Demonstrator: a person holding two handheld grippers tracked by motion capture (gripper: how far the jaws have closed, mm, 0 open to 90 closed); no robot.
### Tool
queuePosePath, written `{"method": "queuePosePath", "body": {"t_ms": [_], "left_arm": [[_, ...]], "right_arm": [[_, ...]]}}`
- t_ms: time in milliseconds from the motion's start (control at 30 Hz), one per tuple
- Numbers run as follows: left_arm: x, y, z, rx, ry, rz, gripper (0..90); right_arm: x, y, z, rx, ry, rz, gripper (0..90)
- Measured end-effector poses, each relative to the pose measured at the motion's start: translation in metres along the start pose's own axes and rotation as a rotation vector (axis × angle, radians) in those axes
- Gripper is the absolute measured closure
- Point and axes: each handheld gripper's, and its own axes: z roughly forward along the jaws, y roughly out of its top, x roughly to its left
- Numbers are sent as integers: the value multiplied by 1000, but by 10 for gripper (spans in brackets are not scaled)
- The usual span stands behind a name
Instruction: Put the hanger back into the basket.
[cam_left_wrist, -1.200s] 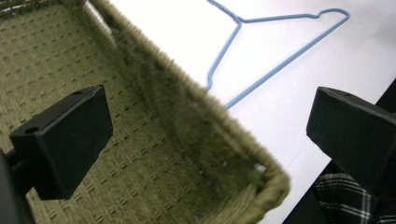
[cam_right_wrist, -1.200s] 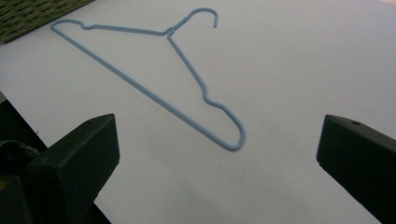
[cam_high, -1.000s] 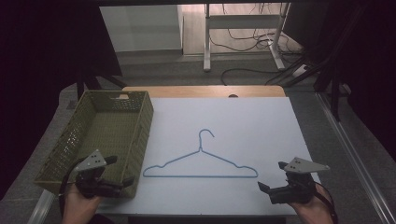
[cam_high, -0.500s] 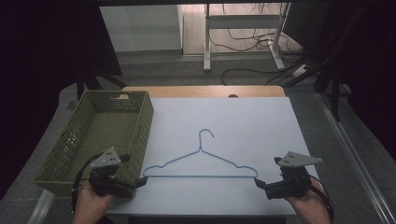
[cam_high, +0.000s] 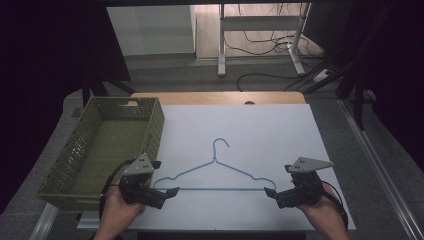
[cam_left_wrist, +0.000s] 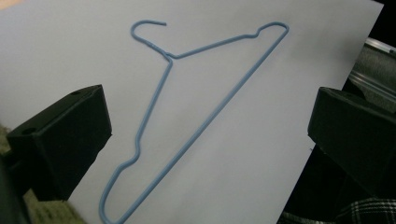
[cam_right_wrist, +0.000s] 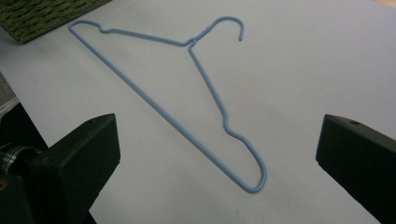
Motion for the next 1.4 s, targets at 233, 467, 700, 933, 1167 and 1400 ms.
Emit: {"method": "queuePosePath", "body": {"t_ms": [233, 467, 700, 933, 1167, 1400], "left_arm": [[4, 6, 26, 16, -22, -9, 0], [4, 10, 45, 34, -35, -26, 0], [5, 10, 61, 40, -52, -33, 0], [8, 5, 80, 58, -58, -39, 0], [15, 4, 94, 74, -49, -40, 0], [19, 6, 108, 89, -35, -30, 0]], "right_arm": [[0, 7, 12, 11, 2, -2, 0], [0, 12, 25, 38, -1, -18, 0], [-1, 18, 37, 44, 16, -16, 0], [-1, 27, 54, 69, 44, -28, 0], [0, 35, 76, 97, 71, -36, 0], [0, 43, 96, 118, 78, -57, 53]]}}
